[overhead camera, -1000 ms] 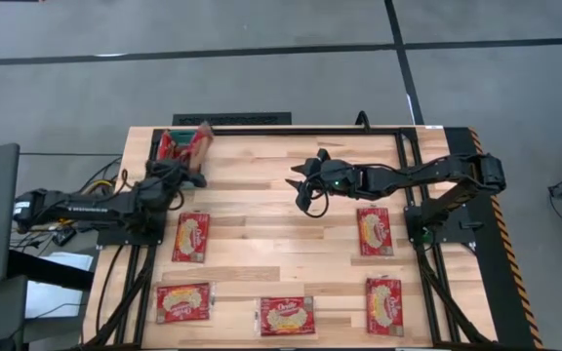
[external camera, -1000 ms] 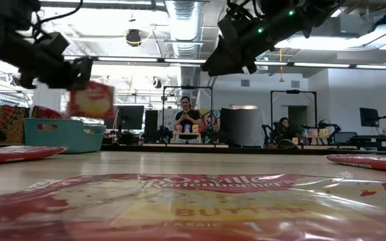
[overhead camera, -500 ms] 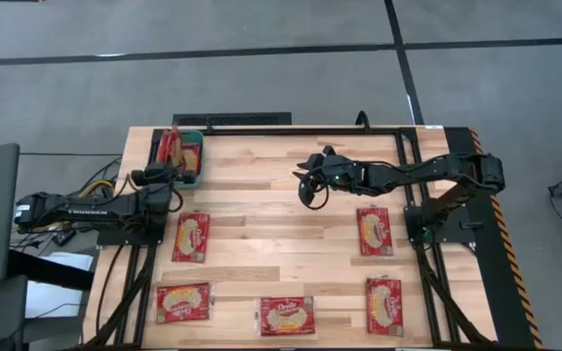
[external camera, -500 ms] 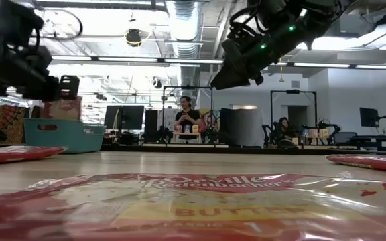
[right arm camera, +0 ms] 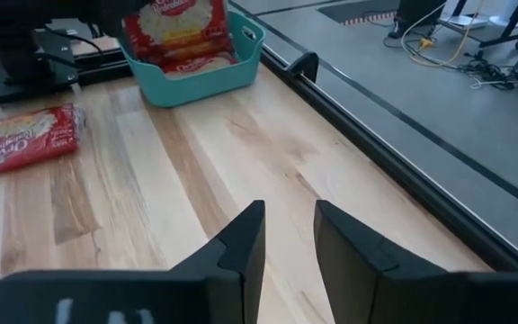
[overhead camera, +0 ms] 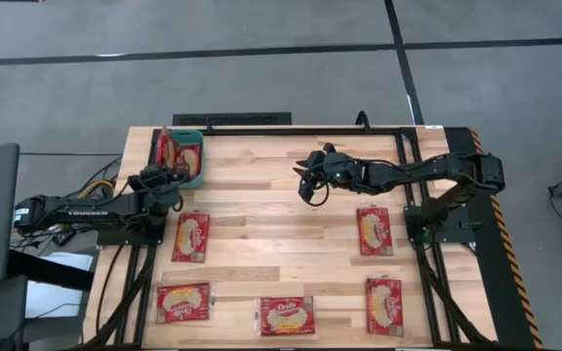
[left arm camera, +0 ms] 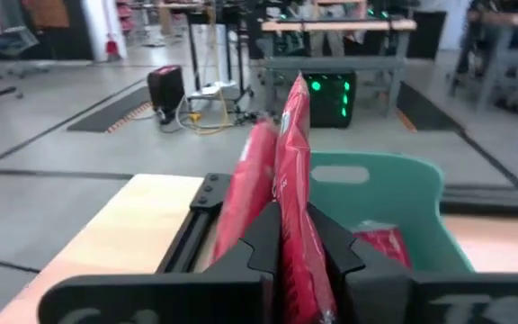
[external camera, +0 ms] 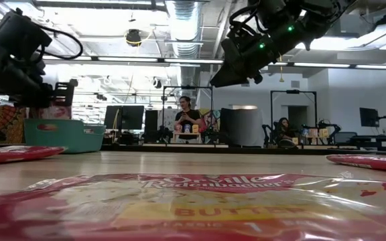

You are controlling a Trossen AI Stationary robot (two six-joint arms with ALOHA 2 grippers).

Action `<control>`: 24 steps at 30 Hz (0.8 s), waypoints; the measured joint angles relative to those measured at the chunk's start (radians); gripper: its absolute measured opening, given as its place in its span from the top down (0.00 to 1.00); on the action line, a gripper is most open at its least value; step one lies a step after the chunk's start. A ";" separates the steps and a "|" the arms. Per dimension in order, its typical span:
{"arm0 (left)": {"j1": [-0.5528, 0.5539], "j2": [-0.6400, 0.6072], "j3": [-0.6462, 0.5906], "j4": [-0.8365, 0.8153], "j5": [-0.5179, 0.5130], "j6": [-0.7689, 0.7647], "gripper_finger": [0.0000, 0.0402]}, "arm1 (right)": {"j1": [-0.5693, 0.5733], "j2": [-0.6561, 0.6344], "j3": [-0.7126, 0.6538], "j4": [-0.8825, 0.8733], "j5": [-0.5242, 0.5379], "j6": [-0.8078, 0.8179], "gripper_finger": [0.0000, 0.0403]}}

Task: Sort popcorn bags into baskets
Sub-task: Put the red popcorn bag in the blue bin

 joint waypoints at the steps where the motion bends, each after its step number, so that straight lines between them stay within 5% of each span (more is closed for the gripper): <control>1: 0.000 0.000 0.003 0.002 0.011 0.021 0.97 | 0.000 0.000 0.000 0.001 0.000 0.000 0.70; 8: 0.003 0.001 0.031 0.070 0.036 0.170 0.97 | 0.000 0.000 0.000 0.020 -0.002 -0.013 0.70; 15: 0.059 0.001 0.031 -0.081 0.075 -0.062 0.97 | 0.001 0.000 0.000 0.022 -0.004 -0.015 0.70; 24: 0.113 0.001 0.033 -0.074 0.135 -0.081 0.92 | 0.010 0.000 0.000 0.021 -0.026 -0.015 0.71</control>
